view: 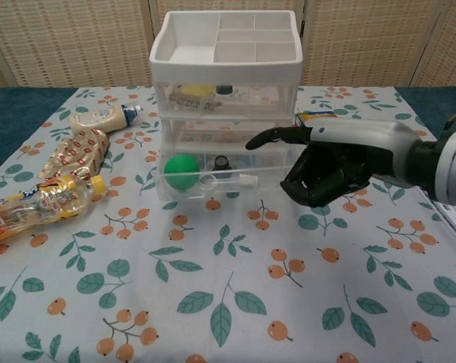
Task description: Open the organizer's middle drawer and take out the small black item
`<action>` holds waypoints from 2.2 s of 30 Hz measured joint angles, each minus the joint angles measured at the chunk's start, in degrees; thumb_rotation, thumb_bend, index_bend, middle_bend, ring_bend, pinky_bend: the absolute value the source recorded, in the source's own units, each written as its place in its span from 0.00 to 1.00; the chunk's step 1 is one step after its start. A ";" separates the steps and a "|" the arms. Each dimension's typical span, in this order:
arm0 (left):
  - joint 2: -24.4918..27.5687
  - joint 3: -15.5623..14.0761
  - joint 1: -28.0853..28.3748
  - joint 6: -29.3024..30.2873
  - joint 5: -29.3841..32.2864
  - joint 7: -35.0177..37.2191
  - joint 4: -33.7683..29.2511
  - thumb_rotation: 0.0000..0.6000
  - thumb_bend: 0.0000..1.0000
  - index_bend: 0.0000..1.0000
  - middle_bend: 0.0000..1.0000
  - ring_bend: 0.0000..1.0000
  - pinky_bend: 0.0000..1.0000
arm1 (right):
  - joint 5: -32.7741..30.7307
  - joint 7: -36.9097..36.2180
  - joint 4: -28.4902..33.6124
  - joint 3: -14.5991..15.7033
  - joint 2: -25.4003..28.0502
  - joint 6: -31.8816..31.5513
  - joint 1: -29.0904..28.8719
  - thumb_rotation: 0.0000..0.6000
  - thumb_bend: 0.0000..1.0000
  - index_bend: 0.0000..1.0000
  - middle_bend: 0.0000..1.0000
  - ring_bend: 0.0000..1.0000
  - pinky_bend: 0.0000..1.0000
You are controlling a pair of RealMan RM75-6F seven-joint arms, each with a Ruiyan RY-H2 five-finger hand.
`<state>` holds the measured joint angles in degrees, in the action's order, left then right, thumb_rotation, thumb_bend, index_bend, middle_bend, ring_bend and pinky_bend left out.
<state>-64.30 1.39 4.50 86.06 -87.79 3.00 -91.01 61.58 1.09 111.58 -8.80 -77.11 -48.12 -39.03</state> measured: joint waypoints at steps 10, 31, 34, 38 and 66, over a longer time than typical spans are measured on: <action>0.44 -0.08 -0.47 0.83 -0.20 0.24 -0.17 1.00 0.22 0.18 0.18 0.19 0.12 | 1.43 9.51 0.02 -2.88 1.34 -0.25 -5.19 1.00 0.47 0.20 0.83 0.93 1.00; 0.66 -0.07 -1.09 1.42 0.00 1.06 0.19 1.00 0.22 0.18 0.18 0.19 0.12 | -14.00 36.05 -16.42 -3.23 -10.39 -3.64 -20.88 1.00 0.34 0.32 0.95 1.00 1.00; 0.76 0.01 -1.03 1.50 -0.15 1.05 0.11 1.00 0.22 0.18 0.18 0.19 0.12 | -15.58 37.45 -17.62 -3.03 -11.49 -3.81 -22.03 1.00 0.34 0.33 0.95 1.00 1.00; 0.88 0.05 -1.08 1.62 -0.15 1.18 0.09 1.00 0.22 0.18 0.18 0.19 0.12 | -17.41 39.12 -18.97 -2.49 -12.84 -4.01 -23.19 1.00 0.34 0.33 0.95 1.00 1.00; 0.86 0.28 -1.02 0.96 0.54 1.23 0.50 1.00 0.22 0.19 0.18 0.19 0.12 | -21.15 39.66 -25.41 -2.03 -17.62 -3.94 -26.44 1.00 0.31 0.37 0.95 1.00 1.00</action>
<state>-63.43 1.67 3.48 87.03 -87.25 4.23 -90.51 40.43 40.75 86.17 -10.83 -94.73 -52.06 -65.47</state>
